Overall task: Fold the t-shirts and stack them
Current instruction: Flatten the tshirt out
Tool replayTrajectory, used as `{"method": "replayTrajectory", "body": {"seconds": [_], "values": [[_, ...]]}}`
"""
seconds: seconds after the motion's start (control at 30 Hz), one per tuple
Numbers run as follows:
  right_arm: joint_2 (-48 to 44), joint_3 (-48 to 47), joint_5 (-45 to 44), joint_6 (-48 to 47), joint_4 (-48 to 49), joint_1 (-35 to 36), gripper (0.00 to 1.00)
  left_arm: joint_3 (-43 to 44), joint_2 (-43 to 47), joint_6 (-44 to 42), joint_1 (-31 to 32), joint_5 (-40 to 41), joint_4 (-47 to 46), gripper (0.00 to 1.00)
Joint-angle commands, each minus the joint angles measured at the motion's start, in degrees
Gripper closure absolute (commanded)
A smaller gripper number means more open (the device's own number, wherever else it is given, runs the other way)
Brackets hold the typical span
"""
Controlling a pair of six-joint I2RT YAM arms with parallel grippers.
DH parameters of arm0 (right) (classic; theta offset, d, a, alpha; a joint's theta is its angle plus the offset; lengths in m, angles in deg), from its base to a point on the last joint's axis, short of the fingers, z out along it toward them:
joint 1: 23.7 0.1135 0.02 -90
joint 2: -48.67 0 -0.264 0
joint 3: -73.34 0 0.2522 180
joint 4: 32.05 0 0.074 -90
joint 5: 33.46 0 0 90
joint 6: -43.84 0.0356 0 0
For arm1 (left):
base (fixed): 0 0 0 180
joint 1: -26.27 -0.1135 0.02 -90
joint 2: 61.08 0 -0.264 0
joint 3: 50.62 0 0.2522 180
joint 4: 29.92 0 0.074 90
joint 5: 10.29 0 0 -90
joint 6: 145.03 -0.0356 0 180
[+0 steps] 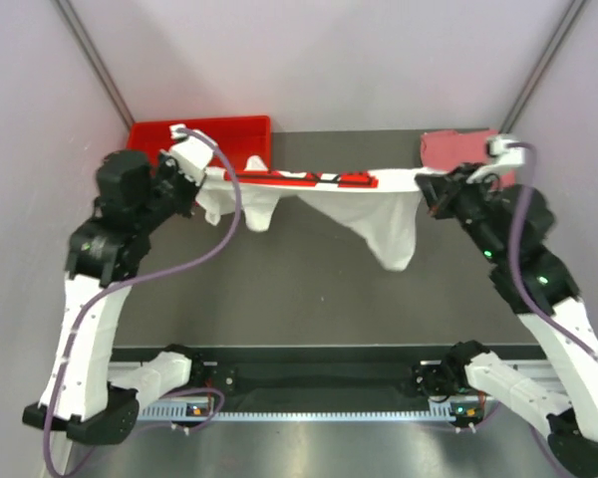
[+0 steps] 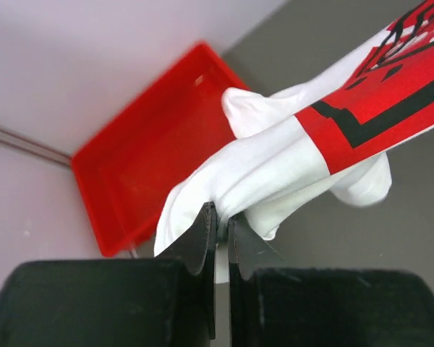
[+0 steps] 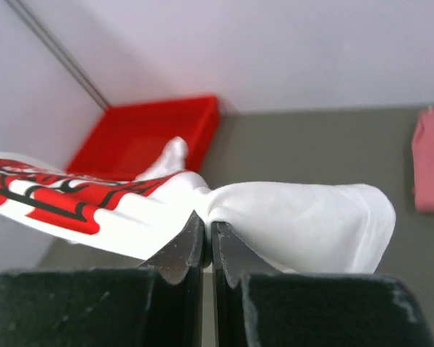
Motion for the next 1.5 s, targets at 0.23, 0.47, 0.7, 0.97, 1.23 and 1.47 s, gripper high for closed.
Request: {"method": "replayTrajectory", "body": {"seconds": [0.23, 0.47, 0.7, 0.97, 1.23, 1.47], "values": [[-9.3, -17.1, -8.5, -7.1, -13.1, -1.3, 1.00, 18.6, 1.3, 0.2, -1.3, 8.2, 10.6, 1.00], [2.2, -16.4, -17.5, -11.7, -7.3, -1.3, 1.00, 9.4, -5.4, -1.5, -1.3, 12.6, -1.5, 1.00], [20.2, -29.6, -9.6, -10.6, -5.3, -12.1, 1.00, 17.2, -17.1, 0.0, -1.5, 17.8, -7.9, 1.00], [23.5, -38.2, -7.0, -8.9, -5.7, -16.7, 1.00, 26.4, -21.1, 1.8, -1.8, 15.7, -9.9, 1.00], [9.8, -10.0, -5.0, -5.3, -6.0, -16.7, 1.00, 0.9, -11.9, -3.4, -1.8, 1.6, -10.3, 1.00], [-2.5, 21.5, 0.1, 2.7, -6.0, -16.7, 1.00, -24.7, -0.6, -11.3, -1.8, -6.3, -5.5, 1.00]]}}
